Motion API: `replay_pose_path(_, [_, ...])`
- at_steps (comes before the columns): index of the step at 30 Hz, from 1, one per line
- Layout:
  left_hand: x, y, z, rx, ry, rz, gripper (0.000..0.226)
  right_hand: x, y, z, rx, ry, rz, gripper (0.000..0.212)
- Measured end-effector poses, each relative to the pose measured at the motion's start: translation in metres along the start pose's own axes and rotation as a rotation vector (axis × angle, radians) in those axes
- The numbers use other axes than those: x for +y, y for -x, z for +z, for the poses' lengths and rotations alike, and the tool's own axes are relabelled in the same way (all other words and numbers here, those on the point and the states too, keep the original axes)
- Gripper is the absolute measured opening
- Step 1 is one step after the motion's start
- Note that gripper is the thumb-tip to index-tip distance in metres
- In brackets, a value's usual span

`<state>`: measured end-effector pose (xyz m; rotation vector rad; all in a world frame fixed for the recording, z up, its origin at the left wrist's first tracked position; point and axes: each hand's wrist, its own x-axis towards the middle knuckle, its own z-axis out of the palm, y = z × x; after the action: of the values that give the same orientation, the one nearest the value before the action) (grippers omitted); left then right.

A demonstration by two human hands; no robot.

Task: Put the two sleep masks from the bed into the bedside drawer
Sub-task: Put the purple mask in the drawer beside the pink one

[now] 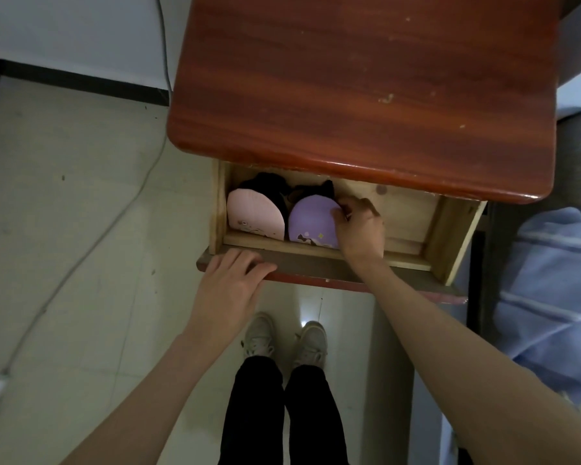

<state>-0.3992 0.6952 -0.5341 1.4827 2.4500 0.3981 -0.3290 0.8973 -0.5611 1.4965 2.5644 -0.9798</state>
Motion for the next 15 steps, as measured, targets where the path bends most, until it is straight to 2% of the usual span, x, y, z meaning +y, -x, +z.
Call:
replay_pose_path(10, [-0.002,0.002,0.005,0.066,-0.109,0.072,0.033,0.001,0.031,-0.019,-0.025,0.083,-0.100,0.035])
replay_pose_path(15, [0.001,0.003,0.002,0.062,-0.164,0.088,0.037,0.011,0.057,-0.035,0.051,0.077,-0.161,0.028])
